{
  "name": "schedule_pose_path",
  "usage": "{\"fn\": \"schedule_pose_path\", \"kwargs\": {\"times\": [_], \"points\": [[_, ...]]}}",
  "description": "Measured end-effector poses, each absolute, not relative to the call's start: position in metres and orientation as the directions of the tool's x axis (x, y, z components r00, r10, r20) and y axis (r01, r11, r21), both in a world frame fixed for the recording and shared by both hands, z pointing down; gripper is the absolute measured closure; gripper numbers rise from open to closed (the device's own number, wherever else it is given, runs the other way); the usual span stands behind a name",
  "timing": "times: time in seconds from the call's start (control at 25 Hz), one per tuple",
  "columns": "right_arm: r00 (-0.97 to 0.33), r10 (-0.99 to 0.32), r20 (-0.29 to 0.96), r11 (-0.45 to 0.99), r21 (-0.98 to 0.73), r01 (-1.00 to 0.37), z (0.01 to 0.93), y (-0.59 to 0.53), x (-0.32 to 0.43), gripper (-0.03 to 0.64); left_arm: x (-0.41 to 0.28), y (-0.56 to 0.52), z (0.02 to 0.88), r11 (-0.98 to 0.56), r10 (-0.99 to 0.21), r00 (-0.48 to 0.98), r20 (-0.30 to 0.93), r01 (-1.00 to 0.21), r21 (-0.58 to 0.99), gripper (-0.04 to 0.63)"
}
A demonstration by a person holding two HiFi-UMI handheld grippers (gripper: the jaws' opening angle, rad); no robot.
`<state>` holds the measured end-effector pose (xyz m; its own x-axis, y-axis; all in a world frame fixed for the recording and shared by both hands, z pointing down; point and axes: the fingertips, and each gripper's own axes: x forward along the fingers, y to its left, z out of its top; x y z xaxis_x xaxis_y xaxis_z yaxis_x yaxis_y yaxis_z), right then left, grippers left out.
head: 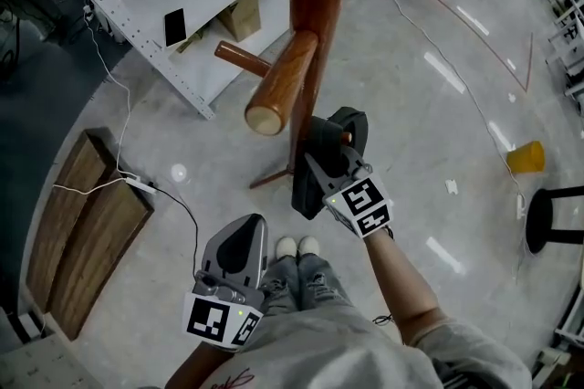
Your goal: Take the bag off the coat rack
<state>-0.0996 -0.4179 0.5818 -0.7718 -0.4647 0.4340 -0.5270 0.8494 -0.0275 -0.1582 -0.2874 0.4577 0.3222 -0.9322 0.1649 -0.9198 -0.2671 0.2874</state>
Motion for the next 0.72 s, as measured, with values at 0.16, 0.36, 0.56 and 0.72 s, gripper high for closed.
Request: {"fn": "schedule_pose_path", "kwargs": {"times": [0.16, 0.36, 0.56, 0.72], "points": [[-0.776, -0.486, 0.401, 0.849, 0.007, -0.528, 0.559, -0.418, -0.102, 0.583, -0.163, -0.288, 0.451, -0.267, -0.936, 0.317, 0.151, -0.922, 0.279, 0.577], [-0.774, -0.532, 0.344, 0.820, -0.019, -0.572, 0.527, -0.422, -0.083, 0.583, -0.160, -0.284, 0.443, -0.278, -0.937, 0.323, 0.133, -0.920, 0.275, 0.577], [-0.771, -0.571, 0.282, 0.798, -0.029, -0.602, 0.496, -0.417, -0.062, 0.583, -0.157, -0.282, 0.433, -0.305, -0.934, 0.342, 0.107, -0.916, 0.260, 0.577], [-0.766, -0.601, 0.226, 0.785, -0.011, -0.619, 0.463, -0.408, -0.049, 0.583, -0.150, -0.280, 0.421, -0.331, -0.928, 0.362, 0.083, -0.908, 0.256, 0.577]]}}
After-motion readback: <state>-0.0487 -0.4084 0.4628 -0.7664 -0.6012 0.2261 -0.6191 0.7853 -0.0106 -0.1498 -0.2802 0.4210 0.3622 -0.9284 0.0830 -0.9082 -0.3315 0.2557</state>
